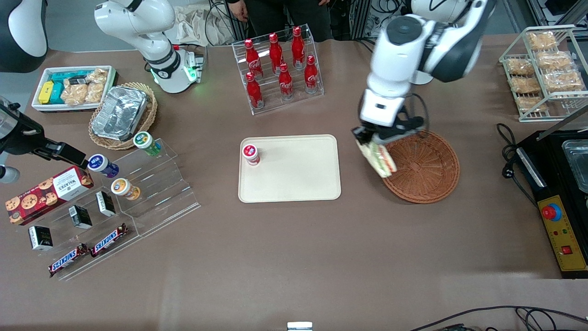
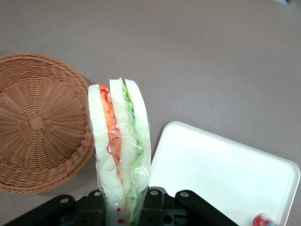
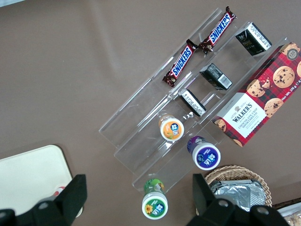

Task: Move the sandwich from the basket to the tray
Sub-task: 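Carry the sandwich over the cream tray and lower it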

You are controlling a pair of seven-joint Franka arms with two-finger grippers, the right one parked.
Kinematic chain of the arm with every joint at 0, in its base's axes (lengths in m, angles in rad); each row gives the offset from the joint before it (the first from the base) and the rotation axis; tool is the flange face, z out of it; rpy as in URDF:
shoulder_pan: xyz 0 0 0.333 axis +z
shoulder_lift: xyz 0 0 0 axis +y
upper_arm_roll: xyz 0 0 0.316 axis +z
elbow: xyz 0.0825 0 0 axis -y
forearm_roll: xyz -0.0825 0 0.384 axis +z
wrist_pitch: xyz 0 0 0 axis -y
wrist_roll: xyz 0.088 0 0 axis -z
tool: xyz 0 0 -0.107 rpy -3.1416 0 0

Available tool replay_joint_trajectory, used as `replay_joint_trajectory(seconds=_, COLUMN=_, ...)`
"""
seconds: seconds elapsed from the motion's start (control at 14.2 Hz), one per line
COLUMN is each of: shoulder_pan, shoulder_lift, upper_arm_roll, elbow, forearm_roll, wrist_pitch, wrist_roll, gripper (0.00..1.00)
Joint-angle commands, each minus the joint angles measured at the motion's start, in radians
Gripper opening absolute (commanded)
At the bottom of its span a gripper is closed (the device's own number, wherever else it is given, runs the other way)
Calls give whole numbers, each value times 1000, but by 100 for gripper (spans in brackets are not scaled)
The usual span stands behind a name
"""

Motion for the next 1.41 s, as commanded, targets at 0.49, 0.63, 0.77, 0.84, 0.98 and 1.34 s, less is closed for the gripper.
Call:
replay_joint_trajectory(seconds=0.49, shoulder_pan=-183, shoulder_lift=332, upper_arm_roll=12, elbow=47, forearm_roll=189, wrist_pitch=160, wrist_roll=50, gripper=0)
replay_joint_trajectory(seconds=0.63, shoulder_pan=-176, shoulder_lift=389, upper_arm_roll=14, elbow=20, forearm_roll=205, wrist_pitch=269, wrist_roll=99, gripper=0)
replay_joint_trajectory(seconds=0.77, shoulder_pan=-170, shoulder_lift=444, upper_arm_roll=14, elbow=18, forearm_roll=206, wrist_pitch=330, wrist_roll=111, gripper=0)
replay_joint_trajectory(seconds=0.84, shoulder_pan=-170, shoulder_lift=459, upper_arm_roll=15, elbow=17, forearm_roll=217, wrist_pitch=352, wrist_roll=111, gripper=0)
replay_joint_trajectory(seconds=0.98, shoulder_pan=-171, shoulder_lift=470, upper_arm_roll=15, elbow=13, forearm_roll=232, wrist_pitch=355, wrist_roll=111, gripper=0)
replay_joint_trajectory(seconds=1.34, shoulder_pan=-179, shoulder_lift=467, upper_arm_roll=18, elbow=17, forearm_roll=234, wrist_pitch=354, wrist_roll=97, gripper=100)
